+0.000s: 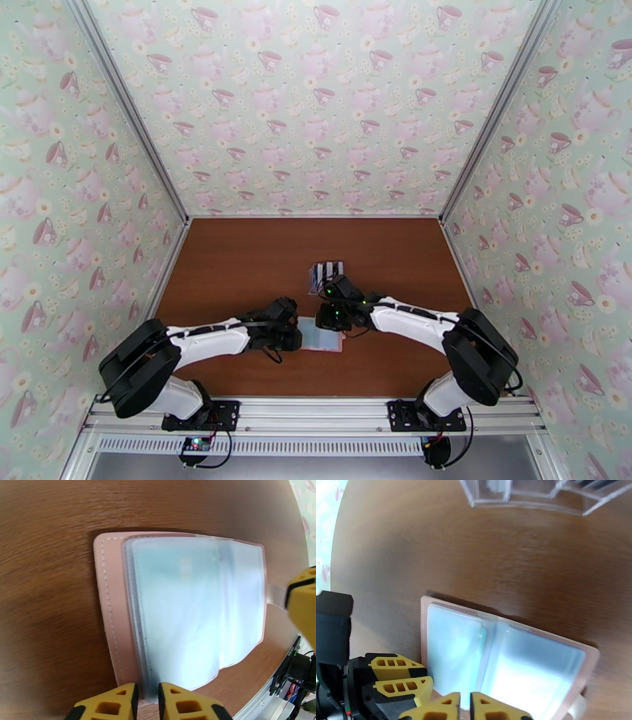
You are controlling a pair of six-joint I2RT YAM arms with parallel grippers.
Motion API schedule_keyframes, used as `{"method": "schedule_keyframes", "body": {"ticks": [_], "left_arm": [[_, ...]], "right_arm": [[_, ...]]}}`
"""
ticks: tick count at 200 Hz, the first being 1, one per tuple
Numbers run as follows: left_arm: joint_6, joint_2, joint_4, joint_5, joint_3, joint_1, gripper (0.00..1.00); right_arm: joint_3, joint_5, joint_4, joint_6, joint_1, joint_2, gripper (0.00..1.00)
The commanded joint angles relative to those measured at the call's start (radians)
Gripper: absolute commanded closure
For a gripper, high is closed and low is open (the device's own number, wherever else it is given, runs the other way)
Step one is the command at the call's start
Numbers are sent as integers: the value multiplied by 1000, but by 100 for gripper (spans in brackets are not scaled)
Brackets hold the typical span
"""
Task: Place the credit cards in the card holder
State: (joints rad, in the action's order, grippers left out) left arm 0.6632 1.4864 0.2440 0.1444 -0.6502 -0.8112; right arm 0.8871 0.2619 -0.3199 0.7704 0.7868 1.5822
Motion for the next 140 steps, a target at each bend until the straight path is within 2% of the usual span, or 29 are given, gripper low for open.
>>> {"method": "schedule_keyframes", "body": {"ticks": [1, 81, 111, 140], "left_arm": [[-25, 28, 53, -35, -22, 2, 80], [-24, 40, 50, -33, -17, 1, 84], [-22, 41, 63, -40, -25, 3, 78], [-28, 18, 95, -52, -39, 6, 68]], "right_arm": [[-18, 69, 90, 20, 14, 31, 90], [-107, 132, 242, 75, 15, 101, 93], [-144, 143, 317, 99, 15, 147, 93], [-147, 100, 268, 82, 15, 157, 92]]}}
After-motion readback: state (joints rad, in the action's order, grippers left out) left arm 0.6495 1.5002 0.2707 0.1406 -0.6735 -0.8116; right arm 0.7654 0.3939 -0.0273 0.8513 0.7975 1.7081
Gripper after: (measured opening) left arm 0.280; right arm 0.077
